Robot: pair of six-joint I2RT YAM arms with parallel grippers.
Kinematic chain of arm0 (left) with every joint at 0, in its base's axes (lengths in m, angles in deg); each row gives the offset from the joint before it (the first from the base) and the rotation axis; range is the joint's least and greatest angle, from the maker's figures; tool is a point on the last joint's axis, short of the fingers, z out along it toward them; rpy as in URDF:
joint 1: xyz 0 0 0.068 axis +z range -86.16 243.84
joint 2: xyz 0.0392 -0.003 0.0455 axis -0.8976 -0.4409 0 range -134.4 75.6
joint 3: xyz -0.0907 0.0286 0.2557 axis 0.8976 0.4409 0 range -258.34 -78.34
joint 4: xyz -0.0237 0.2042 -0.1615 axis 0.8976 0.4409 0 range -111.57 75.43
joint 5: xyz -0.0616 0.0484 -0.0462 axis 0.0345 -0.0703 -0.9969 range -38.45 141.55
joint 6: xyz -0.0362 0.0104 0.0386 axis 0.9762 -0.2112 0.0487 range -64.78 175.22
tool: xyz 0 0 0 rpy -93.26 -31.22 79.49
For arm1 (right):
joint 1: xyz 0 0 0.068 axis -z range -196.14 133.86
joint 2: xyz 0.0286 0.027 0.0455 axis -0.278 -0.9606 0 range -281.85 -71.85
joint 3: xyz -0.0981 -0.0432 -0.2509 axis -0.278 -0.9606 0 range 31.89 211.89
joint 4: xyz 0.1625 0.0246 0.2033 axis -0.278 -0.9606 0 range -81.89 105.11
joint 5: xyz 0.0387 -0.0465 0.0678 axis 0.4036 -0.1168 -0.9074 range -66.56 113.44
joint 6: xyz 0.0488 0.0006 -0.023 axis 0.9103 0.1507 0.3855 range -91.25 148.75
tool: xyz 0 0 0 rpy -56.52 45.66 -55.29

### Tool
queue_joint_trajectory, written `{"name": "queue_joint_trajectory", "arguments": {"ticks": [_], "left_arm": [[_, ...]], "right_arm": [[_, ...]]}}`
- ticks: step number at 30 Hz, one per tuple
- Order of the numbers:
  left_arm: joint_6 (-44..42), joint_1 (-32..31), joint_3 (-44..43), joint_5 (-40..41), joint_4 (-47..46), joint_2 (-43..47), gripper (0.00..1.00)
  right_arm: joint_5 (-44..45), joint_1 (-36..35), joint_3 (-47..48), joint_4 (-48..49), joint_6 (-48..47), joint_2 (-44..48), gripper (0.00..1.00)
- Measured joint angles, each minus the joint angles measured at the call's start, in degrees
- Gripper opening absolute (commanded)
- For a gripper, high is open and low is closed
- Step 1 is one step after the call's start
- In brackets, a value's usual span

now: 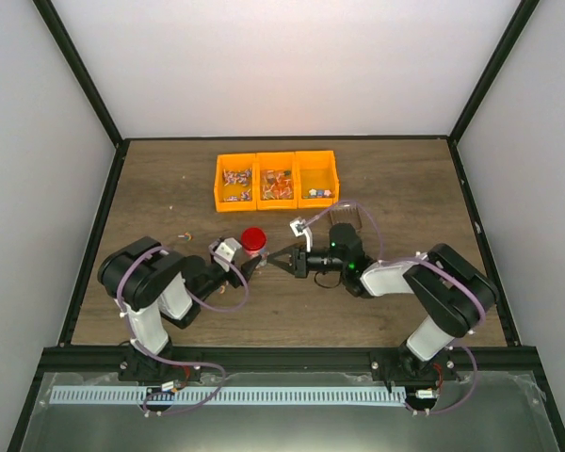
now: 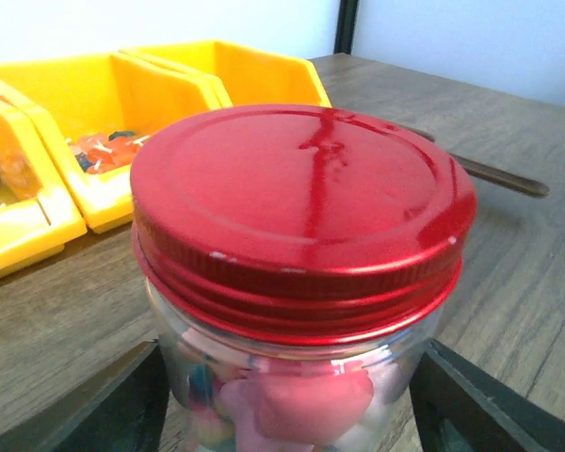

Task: Pack the candies
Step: Screw the bottle lid onto the packing bottle.

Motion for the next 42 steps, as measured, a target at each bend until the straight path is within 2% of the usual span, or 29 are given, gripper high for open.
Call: {"name": "queue_joint_trajectory", "arguments": {"ticks": [4,14,20,25,28,36,42], "left_arm": [[-0.35,0.0,0.85,-1.18,-0.94,-1.44,0.86],[-0.46,0.0,1.16,-2.49,-1.31,-3.93,0.98],[-0.39,0.0,-1.38,-2.99,-1.31,-6.05,1.0],[-0.39,0.0,-2.58,-2.97,-1.38,-6.29,0.91],[-0.42,0.0,-2.69,-2.93,-1.27,-6.03,0.79],[-0.66,0.04,-2.99,-2.25,-1.27,-5.42,0.69],[-0.85,0.11,-2.99,-2.47,-1.29,-5.42,0.64]], "right_arm": [[0.92,1.2,1.16,0.11,0.17,1.64,0.01],[0.83,2.78,2.29,0.9,1.51,-0.57,0.01],[0.59,3.41,2.29,1.11,1.64,-0.63,0.01],[0.68,3.8,2.29,0.0,1.31,-0.15,0.01],[0.66,3.98,2.32,-0.26,1.27,0.04,0.01],[0.61,4.07,2.38,-0.26,1.31,0.04,0.01],[0.9,4.07,4.7,-1.4,1.46,-0.24,0.13]]}}
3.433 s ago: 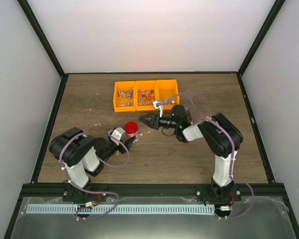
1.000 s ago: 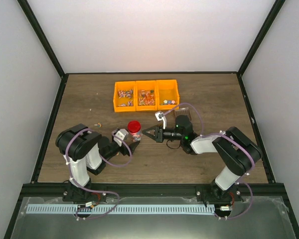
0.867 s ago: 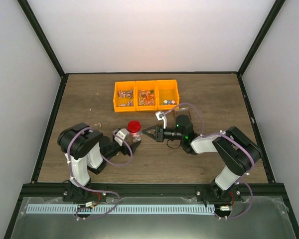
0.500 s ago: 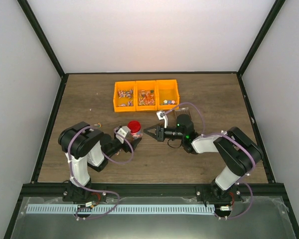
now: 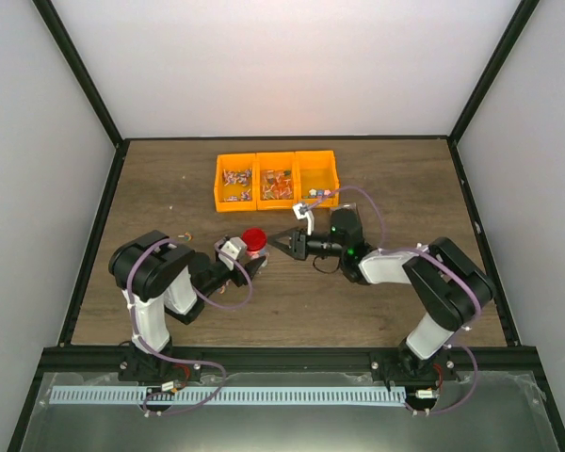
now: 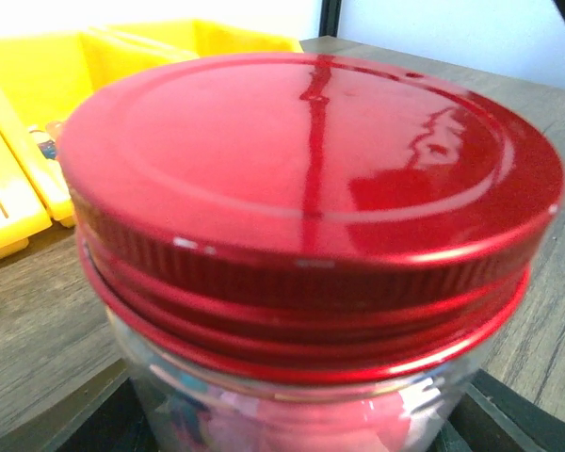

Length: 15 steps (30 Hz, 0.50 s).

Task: Pack the candies
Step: Screw the bottle lid onto the packing bottle.

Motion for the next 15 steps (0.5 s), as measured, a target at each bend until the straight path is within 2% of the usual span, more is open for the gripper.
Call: {"name": "queue_joint_trajectory", "arguments": {"ticks": [4,7,15], "left_arm": [[0.0,0.07,0.02,-0.61,-0.02,0.0,0.64],[-0.04,0.09,0.17,-1.7,-0.09,0.0,0.64],[-0.37,0.2,0.98,-4.7,-0.09,0.57,0.63]], "right_arm": [[0.48,0.0,6.93,-5.05,-1.84,-3.06,0.19],[2.34,0.02,11.93,-10.4,-4.52,-5.33,0.19],[3.85,0.02,15.41,-16.61,-7.78,-8.57,0.1]]}}
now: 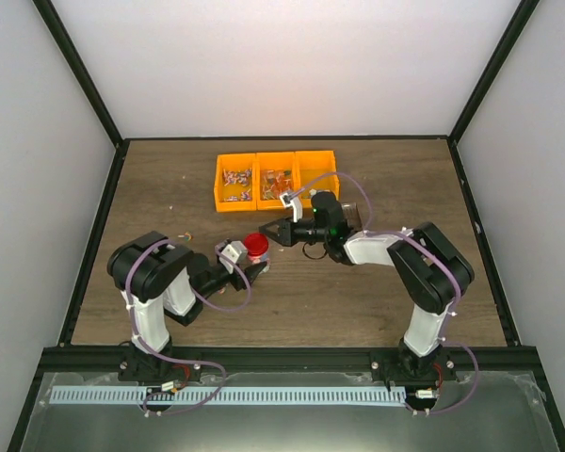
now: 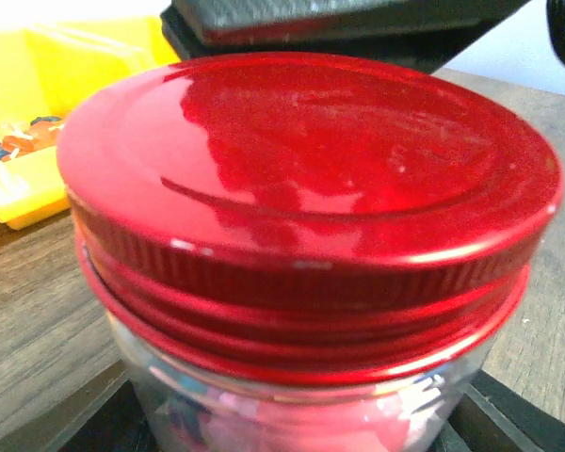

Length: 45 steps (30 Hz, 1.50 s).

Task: Pack the candies
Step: Screw the bottle lid onto the packing bottle.

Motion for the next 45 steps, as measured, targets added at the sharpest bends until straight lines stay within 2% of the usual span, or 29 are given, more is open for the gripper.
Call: {"name": "queue_joint_trajectory", "arguments": {"ticks": [3,9,27,39,45], "left_arm": [[-0.11,0.17,0.07,-0.66,0.0,0.02,0.63],[-0.24,0.33,0.07,-1.57,0.0,0.02,0.64],[-1.38,0.35,0.13,-3.13,0.07,0.0,0.6],[-0.87,0.57,0.28,-3.96,-0.02,0.0,0.59],[0.24,1.11,-0.22,-1.62,0.2,0.0,0.59]], "right_arm": [[-0.85,0.0,-0.04,0.04,0.2,-0.94,0.09],[-2.89,-0.07,-0.85,2.27,0.94,-1.03,0.01],[-3.52,-0.13,-6.27,11.63,4.15,-0.9,0.01],[-3.1,-0.5,-13.18,15.74,5.73,3.26,0.01],[-8.0,-5.29,-18.97,14.64,6.58,4.85,0.01]]}}
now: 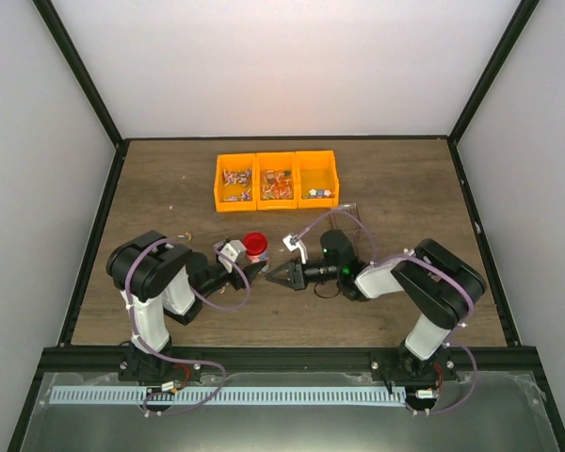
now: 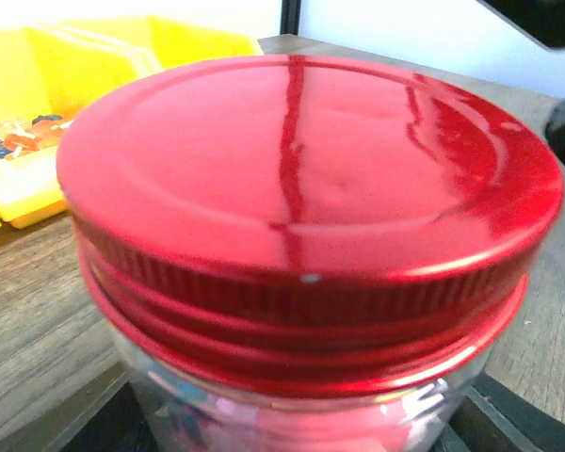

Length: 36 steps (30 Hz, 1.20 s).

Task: Pack the candies
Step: Screw the bottle lid onto the packing bottle.

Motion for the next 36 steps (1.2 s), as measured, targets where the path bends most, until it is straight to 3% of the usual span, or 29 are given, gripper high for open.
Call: {"name": "queue_joint_trajectory", "arguments": {"ticks": [3,6,10,15,20,29,36], "left_arm": [[0.17,0.02,0.26,0.17,-0.22,0.0,0.59],[0.17,0.02,0.48,0.17,-0.37,-0.07,0.59],[0.09,0.09,1.27,0.0,-0.59,-0.17,0.59],[-0.11,0.46,1.46,-0.81,-0.74,-0.55,0.59],[-0.13,1.05,1.36,-1.84,-0.79,-0.7,0.59],[-0.11,1.46,1.36,-2.71,-0.79,-0.7,0.59],[-0.17,1.46,1.36,-2.78,-0.79,-0.7,0.59]], "right_arm": [[0.26,-0.31,-2.25,-2.16,-0.02,2.58,0.01],[2.12,0.57,-2.19,-3.19,0.07,5.75,0.23],[6.01,1.9,1.22,-6.99,-0.83,8.09,0.31],[9.03,3.02,14.21,-16.15,-5.42,4.48,0.25],[9.62,3.37,24.46,-23.39,-9.75,-1.38,0.24],[8.92,3.37,28.46,-31.63,-14.08,-6.75,0.23],[6.78,3.32,27.45,-31.65,-14.67,-6.67,0.16]]}}
